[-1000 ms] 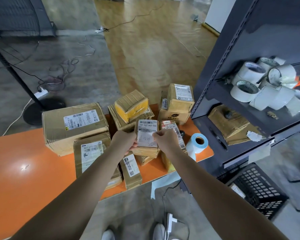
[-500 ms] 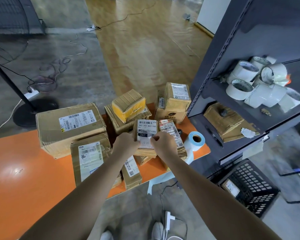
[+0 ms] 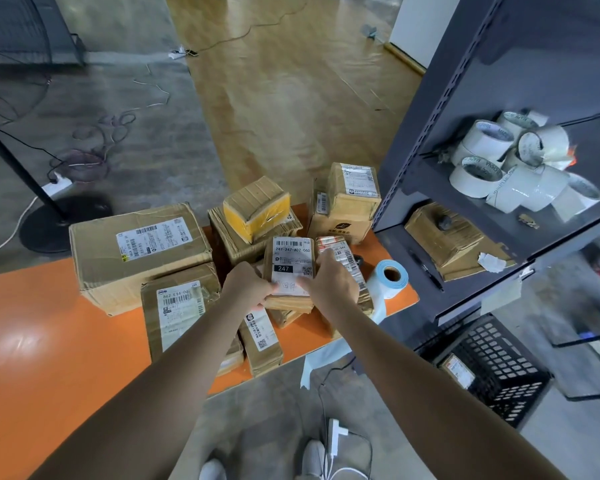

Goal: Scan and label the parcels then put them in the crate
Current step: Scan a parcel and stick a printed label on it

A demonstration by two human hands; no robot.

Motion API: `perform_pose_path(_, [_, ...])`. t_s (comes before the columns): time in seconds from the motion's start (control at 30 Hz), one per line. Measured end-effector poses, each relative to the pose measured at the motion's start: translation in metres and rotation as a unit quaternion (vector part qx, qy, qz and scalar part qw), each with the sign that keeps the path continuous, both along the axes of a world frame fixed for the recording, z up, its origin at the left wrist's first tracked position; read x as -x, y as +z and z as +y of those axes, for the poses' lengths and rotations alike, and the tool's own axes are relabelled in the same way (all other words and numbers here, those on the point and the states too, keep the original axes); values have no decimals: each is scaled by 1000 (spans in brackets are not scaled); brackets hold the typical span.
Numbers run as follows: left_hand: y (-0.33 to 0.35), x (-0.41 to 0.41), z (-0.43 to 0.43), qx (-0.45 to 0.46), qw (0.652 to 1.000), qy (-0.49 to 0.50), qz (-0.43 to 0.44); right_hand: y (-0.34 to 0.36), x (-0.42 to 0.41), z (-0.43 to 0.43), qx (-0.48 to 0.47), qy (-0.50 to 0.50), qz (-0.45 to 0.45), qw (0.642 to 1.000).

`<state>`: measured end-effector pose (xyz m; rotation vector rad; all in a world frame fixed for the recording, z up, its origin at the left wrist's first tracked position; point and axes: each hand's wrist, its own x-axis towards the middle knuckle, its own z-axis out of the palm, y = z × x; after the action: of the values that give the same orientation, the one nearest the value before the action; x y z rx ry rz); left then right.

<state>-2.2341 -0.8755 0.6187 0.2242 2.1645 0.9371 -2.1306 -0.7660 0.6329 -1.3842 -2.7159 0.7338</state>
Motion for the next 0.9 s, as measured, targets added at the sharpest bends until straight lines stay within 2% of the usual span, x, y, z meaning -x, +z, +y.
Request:
perform_pose_path(0.2, [6,3,9,-13,997,23,-77,-7,0,14,180,-52,54,981])
perform_pose_path(0.33, [-2,1,18,3,999,35,-30,-15,2,11,195,-95,68,974])
perform_pose_path(0.43, [-8,-2,19,-23,998,48,-21,-21,1,12,211,-99,82,969])
perform_pose_path(0.57, [-10,-3,7,-88,993,65,-45,-24,-5,17,253,-80,123,956])
perform_pose_path(0.73, [-6,-9,-9,-125,991,5,-37,-20,-15,24,317,-18,130,939])
perform_pose_path(0.9, [6,-21,-12,-140,989,35,-18,-13,-19,29,285,41,132,949])
